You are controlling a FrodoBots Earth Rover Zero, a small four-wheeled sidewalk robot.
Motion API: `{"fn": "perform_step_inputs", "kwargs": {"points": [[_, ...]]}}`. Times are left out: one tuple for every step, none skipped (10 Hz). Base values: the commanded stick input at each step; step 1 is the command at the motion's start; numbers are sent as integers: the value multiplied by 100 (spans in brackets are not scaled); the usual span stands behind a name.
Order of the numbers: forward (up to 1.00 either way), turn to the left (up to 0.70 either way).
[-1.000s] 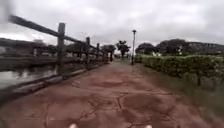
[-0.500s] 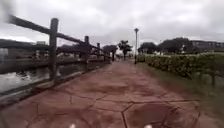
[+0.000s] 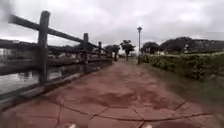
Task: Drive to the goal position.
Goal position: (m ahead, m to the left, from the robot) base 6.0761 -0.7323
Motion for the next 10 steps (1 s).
{"fn": "perform_step_inputs", "kwargs": {"points": [[85,1],[85,1],[85,1],[85,1],[85,1],[85,1],[85,-24],[85,-32],[85,-33],[85,-33]]}}
